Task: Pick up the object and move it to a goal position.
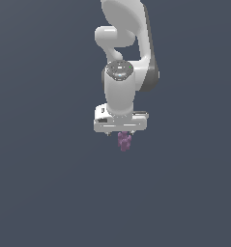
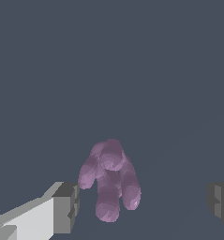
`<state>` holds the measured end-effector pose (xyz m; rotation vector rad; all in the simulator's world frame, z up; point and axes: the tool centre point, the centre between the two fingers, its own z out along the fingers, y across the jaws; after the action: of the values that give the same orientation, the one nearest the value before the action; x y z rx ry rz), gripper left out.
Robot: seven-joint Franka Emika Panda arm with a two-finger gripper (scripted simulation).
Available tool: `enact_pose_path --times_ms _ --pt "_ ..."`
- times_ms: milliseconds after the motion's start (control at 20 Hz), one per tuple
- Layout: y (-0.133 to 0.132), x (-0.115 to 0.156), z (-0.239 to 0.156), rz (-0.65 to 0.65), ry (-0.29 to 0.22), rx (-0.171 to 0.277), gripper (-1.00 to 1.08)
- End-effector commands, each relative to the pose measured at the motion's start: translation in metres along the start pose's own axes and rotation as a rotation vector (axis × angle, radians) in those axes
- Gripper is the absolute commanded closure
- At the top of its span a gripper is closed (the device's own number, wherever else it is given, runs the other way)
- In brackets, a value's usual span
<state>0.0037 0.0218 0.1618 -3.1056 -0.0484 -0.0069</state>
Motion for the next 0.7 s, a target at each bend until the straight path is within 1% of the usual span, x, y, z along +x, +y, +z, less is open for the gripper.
enact_pose_path --times_ms 0,450,650 --pt "0.0000 0.0000 0.0000 0.000 0.000 0.000 -0.92" --pt "0.0090 0.0009 0.0011 0.063 -0.012 0.021 -0.92" --pt "0.0093 0.0010 0.0010 0.068 -0.013 0.022 -0.92"
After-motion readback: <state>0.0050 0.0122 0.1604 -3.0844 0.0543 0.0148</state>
